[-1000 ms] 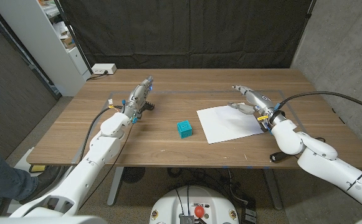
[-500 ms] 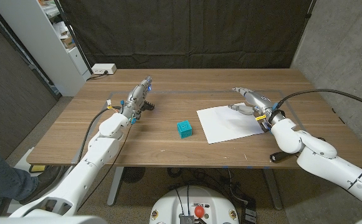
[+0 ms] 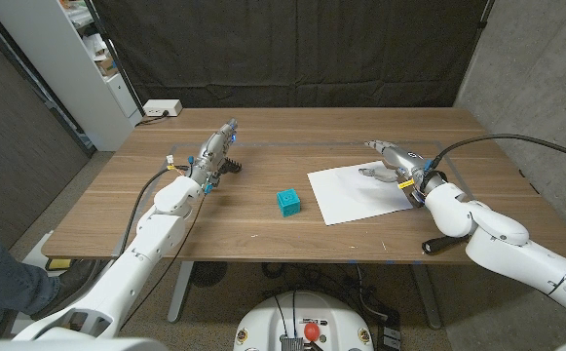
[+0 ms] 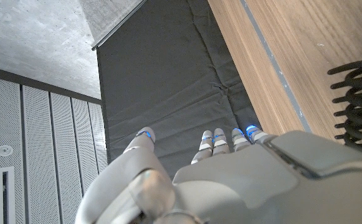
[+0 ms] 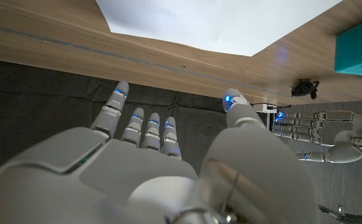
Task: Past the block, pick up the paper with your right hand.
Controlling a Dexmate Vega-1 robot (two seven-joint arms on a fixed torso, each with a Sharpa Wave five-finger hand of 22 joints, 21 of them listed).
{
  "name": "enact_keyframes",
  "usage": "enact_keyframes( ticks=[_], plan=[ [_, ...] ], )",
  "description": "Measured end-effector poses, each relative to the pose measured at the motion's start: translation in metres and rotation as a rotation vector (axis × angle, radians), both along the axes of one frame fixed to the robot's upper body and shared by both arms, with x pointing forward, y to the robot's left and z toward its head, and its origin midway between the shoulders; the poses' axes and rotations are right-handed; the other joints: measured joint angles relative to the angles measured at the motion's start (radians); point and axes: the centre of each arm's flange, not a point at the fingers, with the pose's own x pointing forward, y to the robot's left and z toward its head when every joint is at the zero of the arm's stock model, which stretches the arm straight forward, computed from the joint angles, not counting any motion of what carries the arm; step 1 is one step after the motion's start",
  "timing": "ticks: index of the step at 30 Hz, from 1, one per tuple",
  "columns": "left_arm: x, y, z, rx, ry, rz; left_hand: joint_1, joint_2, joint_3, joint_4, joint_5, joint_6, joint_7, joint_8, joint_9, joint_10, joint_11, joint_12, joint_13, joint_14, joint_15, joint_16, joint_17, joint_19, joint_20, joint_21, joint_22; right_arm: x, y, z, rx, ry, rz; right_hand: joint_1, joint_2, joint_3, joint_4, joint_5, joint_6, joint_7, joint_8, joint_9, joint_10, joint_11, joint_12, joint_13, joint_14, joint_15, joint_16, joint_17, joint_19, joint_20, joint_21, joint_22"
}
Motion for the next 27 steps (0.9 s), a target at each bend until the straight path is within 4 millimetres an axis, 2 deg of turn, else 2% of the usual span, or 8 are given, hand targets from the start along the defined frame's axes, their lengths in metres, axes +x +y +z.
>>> enact_keyframes(
  ticks=[6, 11, 27],
  plan=[
    [-0.0002, -0.0017, 0.002, 0.002, -0.004, -0.003, 0.0, 0.0, 0.0, 0.0, 0.0, 0.0, 0.0, 0.0, 0.0, 0.0, 0.0, 0.0, 0.0, 0.0, 0.0, 0.0, 0.0, 0.0, 0.0, 0.0, 0.0, 0.0025, -0.0043, -0.0028, -0.001, 0.028, -0.026, 0.0, 0.0, 0.0, 0.0, 0.004, -0.027, -0.001, -0.004, 0.0, -0.023, -0.009, 0.0, 0.0, -0.019, 0.002, -0.004, 0.0, -0.011, 0.004, 0.0, 0.0],
    [-0.0003, -0.0028, 0.003, 0.003, -0.005, -0.005, 0.0, 0.0, 0.0, 0.0, 0.0, 0.0, 0.0, 0.0, 0.0, 0.0, 0.0, 0.0, 0.0, 0.0, 0.0, 0.0, 0.0, 0.0, 0.0, 0.0, 0.0, 0.0041, -0.007, -0.0046, 0.003, 0.045, -0.04, 0.0, 0.0, 0.0, 0.0, 0.008, -0.038, -0.001, -0.004, 0.0, -0.032, 0.0, 0.0, 0.0, -0.025, 0.007, -0.004, 0.0, -0.022, 0.007, -0.004, 0.0],
    [0.0049, -0.0065, 0.0018, 0.004, 0.008, -0.002, 0.0, 0.0, 0.0, 0.0, 0.0, 0.004, 0.004, 0.0, 0.0, 0.0, 0.0, 0.0, 0.0, 0.0, 0.0, 0.0, 0.005, -0.004, 0.004, 0.0, 0.0, 0.0065, -0.0071, -0.0085, -0.057, 0.123, -0.081, 0.003, -0.011, 0.0, 0.0, 0.011, -0.059, -0.001, -0.004, 0.0, -0.059, 0.002, 0.0, 0.0, -0.052, 0.017, -0.008, 0.0, -0.039, 0.003, -0.004, 0.0]
  ],
)
